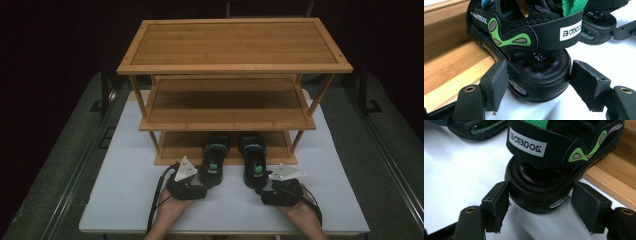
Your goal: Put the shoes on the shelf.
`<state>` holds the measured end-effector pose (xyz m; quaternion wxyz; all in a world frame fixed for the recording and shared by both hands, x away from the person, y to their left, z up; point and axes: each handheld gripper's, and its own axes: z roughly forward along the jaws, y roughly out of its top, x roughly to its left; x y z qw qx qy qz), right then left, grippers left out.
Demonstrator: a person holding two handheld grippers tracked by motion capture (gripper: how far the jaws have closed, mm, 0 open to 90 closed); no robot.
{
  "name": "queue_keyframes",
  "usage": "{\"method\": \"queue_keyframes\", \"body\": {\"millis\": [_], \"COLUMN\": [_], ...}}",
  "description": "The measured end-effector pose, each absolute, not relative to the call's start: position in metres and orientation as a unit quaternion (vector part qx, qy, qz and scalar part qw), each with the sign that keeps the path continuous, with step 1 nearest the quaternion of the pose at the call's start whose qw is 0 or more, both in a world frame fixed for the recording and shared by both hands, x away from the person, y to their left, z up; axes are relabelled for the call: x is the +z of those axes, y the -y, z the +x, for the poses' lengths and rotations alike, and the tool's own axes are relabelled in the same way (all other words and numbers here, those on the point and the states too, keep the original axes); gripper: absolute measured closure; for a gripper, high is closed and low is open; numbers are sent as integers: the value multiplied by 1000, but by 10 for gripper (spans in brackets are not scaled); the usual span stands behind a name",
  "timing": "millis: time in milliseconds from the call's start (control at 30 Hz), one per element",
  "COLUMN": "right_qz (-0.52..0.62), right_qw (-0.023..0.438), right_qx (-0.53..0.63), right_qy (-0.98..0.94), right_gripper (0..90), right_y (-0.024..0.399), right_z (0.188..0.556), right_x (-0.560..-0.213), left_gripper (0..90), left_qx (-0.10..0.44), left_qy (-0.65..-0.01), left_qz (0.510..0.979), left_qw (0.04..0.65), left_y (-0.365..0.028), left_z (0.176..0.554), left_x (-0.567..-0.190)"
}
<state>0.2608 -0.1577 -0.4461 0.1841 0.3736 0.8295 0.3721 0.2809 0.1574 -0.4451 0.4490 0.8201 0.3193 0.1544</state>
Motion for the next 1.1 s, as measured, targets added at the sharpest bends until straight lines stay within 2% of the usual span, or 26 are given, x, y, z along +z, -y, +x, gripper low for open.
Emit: {"method": "queue_keyframes", "body": {"millis": [400,1100], "right_qz": [357,358], "right_qw": [155,164], "right_qx": [388,398], "right_qy": [-835,-829], "right_gripper": [305,326], "right_y": [164,147], "right_z": [273,295], "right_x": [-432,-427], "left_gripper": [299,309], "left_qx": [146,135], "left_qy": [-320,-332], "left_qz": [817,803], "left_qw": [457,476], "left_y": [-154,-139], "left_z": [288,305], "left_x": [-442,-439]}}
